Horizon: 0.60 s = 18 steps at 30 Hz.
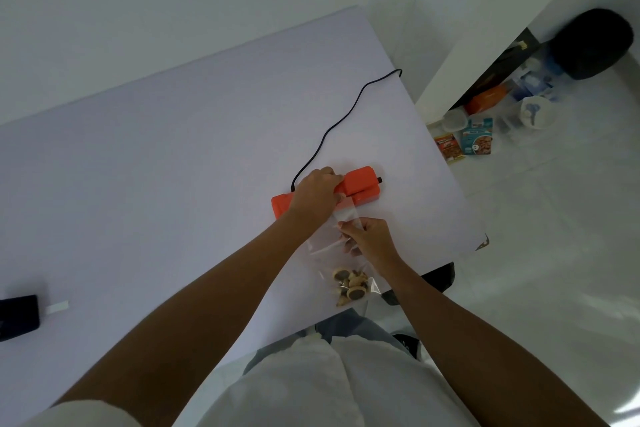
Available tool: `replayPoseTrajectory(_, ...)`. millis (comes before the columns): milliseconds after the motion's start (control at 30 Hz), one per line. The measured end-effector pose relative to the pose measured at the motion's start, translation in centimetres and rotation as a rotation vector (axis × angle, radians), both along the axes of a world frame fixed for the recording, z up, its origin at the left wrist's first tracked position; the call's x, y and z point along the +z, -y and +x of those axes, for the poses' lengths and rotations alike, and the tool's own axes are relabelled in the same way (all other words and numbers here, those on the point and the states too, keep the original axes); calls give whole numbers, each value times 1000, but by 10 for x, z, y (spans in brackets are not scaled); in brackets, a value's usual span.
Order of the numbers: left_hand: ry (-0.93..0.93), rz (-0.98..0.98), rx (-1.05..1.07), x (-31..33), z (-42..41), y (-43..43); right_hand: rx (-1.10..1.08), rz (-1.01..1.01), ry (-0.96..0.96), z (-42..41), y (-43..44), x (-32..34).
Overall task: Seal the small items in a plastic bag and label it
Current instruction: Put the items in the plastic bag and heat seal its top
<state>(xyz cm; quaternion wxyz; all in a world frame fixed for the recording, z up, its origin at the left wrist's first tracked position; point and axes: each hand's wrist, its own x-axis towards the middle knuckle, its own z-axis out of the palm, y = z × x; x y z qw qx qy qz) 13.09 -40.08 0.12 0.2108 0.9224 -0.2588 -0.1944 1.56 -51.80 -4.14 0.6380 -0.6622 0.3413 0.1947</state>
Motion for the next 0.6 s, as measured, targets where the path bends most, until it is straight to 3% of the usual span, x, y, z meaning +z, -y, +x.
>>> replayPoseTrajectory(600, -13, -43, 9, 3, -1, -4, -22, -18, 24, 0, -2, 1)
